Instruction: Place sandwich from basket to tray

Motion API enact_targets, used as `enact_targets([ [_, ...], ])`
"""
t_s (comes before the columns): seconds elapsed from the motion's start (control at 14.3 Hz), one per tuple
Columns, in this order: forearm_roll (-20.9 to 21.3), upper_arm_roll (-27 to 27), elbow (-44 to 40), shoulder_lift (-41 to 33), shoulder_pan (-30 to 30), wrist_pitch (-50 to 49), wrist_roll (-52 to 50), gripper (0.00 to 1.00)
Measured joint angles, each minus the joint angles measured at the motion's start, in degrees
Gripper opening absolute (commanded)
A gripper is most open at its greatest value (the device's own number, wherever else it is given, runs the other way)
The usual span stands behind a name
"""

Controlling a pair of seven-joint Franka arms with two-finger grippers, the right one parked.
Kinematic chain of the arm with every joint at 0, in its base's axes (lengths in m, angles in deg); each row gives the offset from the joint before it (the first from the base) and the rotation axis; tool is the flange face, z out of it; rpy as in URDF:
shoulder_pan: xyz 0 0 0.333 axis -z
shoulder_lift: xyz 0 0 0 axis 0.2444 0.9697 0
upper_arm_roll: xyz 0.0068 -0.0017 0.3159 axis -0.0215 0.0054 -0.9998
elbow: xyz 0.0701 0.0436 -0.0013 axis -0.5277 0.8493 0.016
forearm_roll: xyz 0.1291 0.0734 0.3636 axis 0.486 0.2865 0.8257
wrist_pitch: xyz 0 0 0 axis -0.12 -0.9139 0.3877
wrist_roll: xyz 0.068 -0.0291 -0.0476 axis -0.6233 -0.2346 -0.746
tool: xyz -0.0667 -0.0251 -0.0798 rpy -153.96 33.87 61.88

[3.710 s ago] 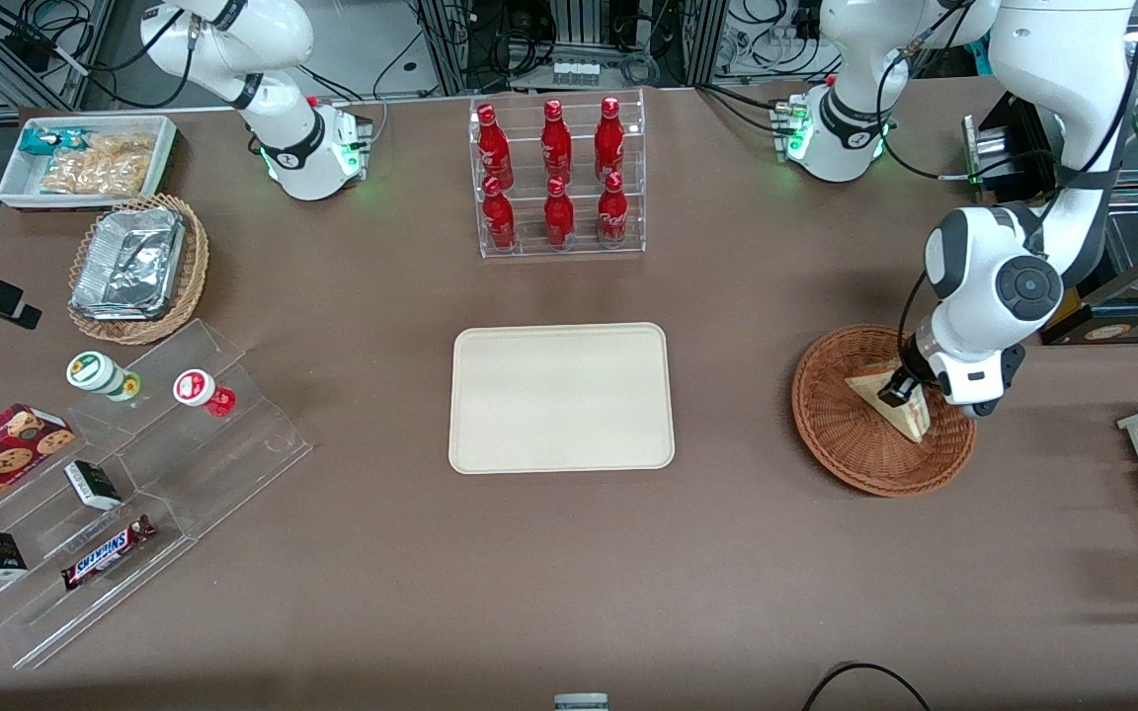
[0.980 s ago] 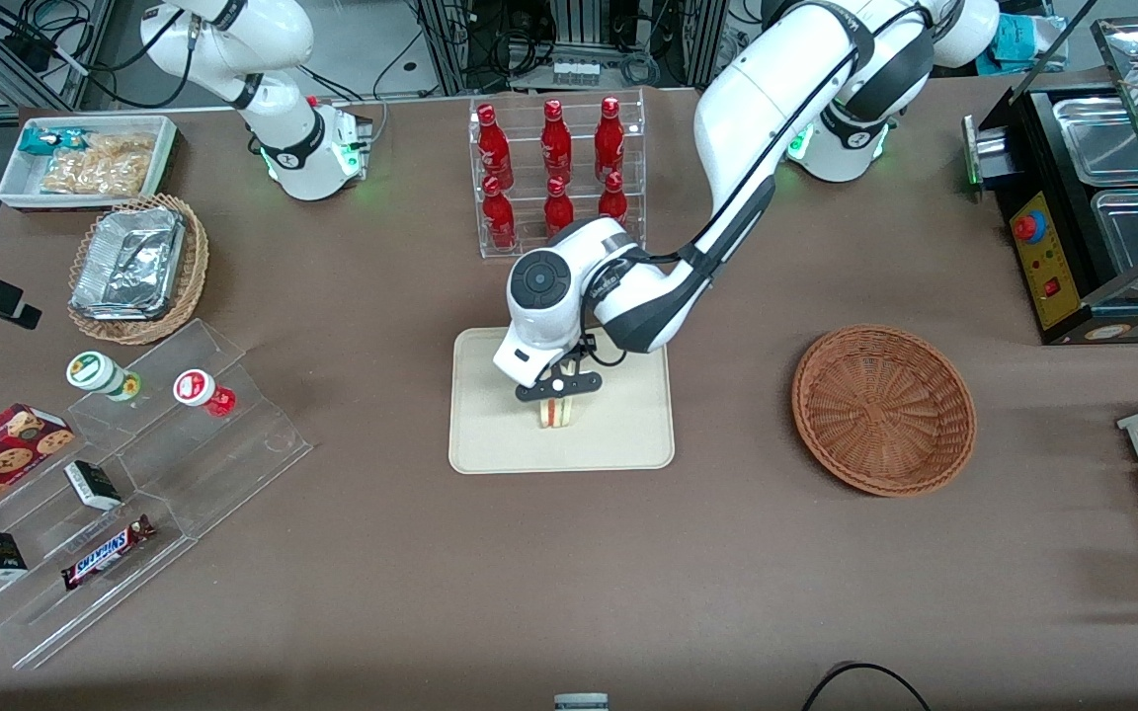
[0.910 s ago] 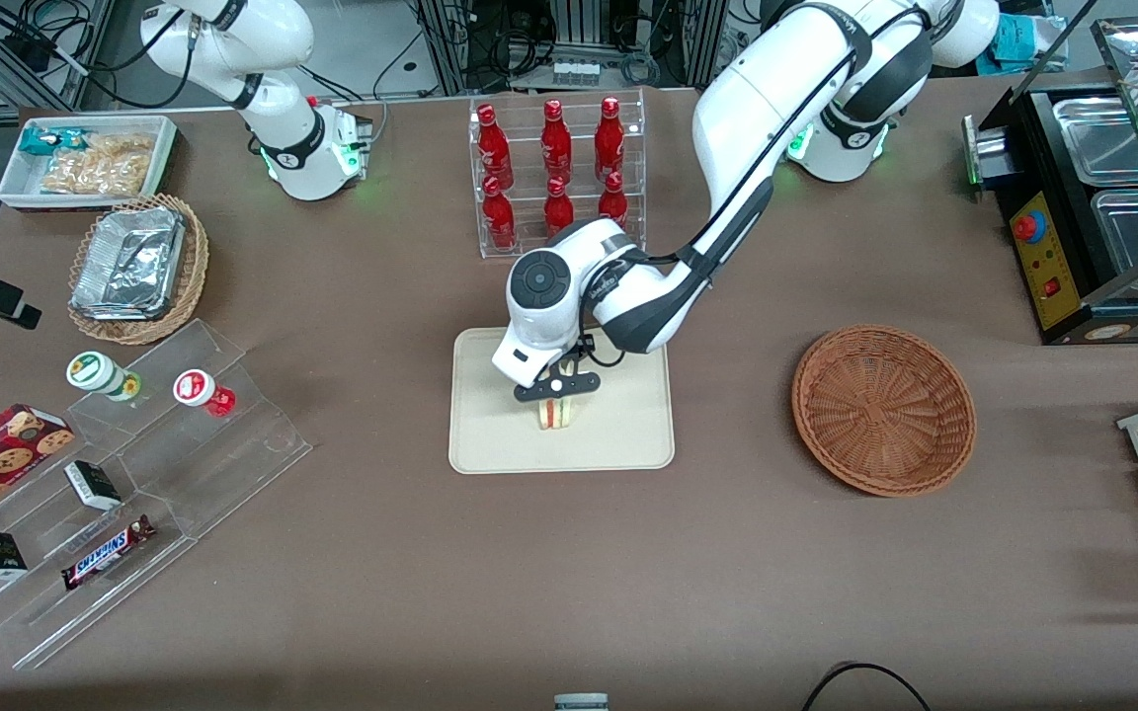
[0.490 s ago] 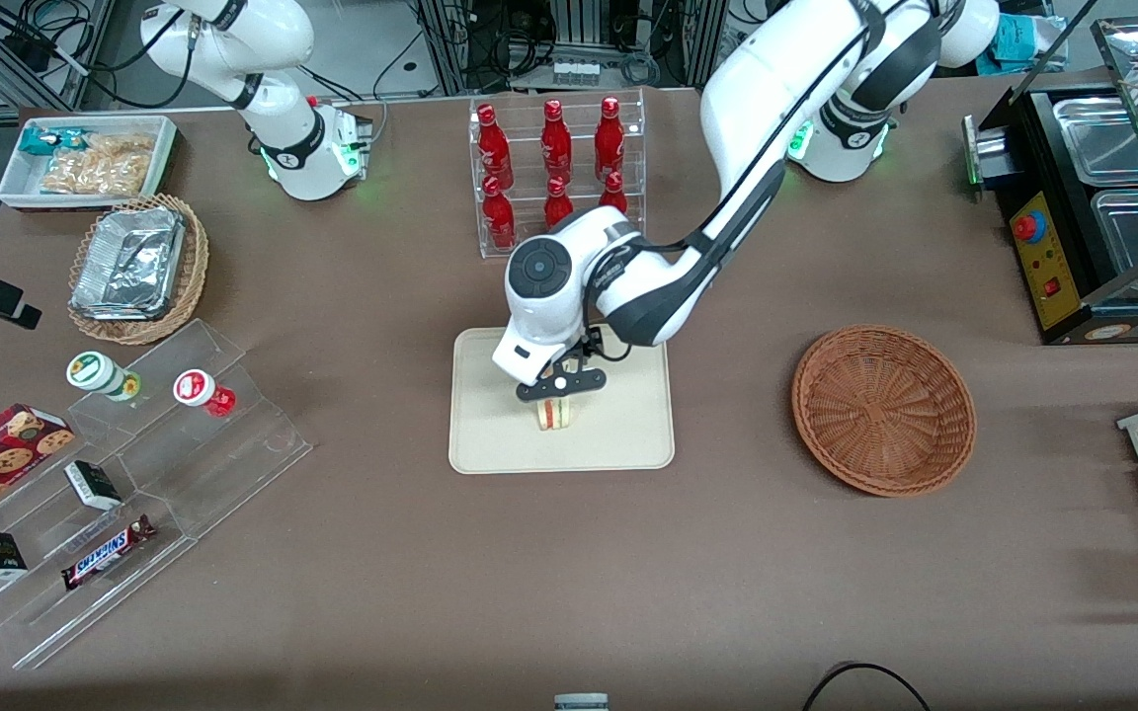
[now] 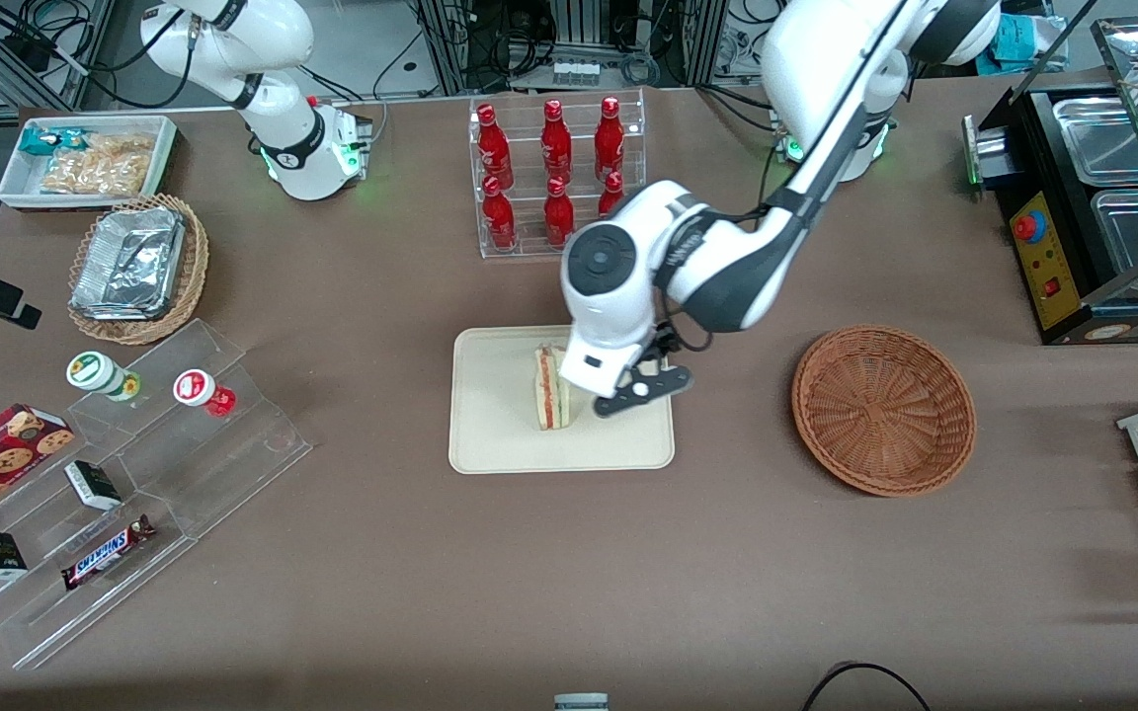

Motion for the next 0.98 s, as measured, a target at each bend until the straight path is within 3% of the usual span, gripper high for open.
enact_targets([
  [0.28, -1.64, -0.05, 8.70, -6.82, -7.17, 0.00, 9.53, 1.00],
  [0.63, -8.76, -0.20, 20.83, -19.16, -18.43, -0.95, 30.13, 1.00],
  [0.98, -9.57, -0.37, 24.98, -29.57, -26.12, -9.42, 44.78, 1.00],
])
